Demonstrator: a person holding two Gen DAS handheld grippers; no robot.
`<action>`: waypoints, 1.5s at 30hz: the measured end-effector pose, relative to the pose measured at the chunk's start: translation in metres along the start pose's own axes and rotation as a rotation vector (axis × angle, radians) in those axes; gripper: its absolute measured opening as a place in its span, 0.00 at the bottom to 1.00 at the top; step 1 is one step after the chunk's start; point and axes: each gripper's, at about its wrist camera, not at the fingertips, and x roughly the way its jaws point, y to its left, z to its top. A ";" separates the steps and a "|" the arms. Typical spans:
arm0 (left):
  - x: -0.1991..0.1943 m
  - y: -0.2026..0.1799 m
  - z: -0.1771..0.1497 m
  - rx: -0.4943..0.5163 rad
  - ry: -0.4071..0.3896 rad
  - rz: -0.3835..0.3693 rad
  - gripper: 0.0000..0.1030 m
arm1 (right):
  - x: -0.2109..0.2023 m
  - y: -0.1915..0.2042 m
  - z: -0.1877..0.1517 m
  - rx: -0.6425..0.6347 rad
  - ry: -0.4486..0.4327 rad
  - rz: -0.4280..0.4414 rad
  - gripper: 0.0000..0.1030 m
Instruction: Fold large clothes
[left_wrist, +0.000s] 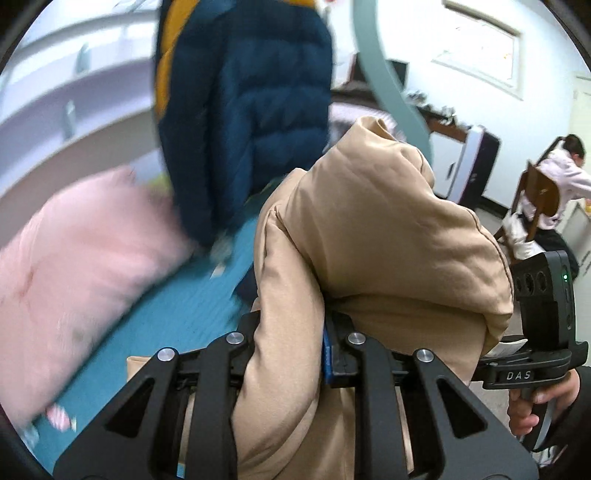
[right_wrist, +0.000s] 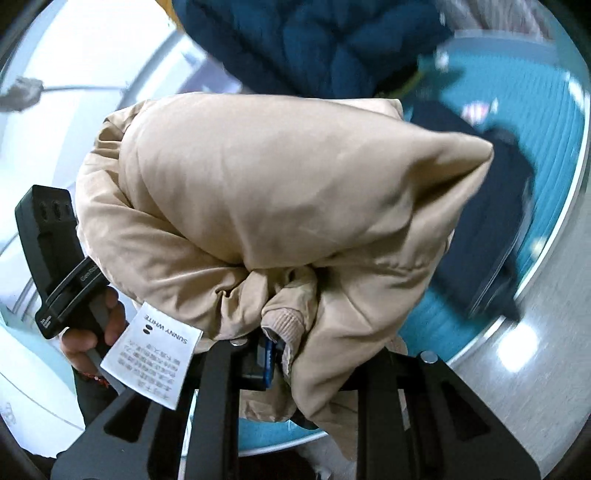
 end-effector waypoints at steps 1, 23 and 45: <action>0.005 -0.007 0.020 0.012 -0.013 -0.019 0.19 | -0.008 -0.001 0.010 -0.002 -0.017 -0.005 0.18; 0.295 0.037 0.068 -0.168 0.363 -0.145 0.21 | 0.044 -0.159 0.124 0.240 0.175 -0.172 0.19; 0.216 0.071 0.043 -0.268 0.044 -0.211 0.43 | 0.026 -0.126 0.105 -0.163 -0.050 -0.551 0.46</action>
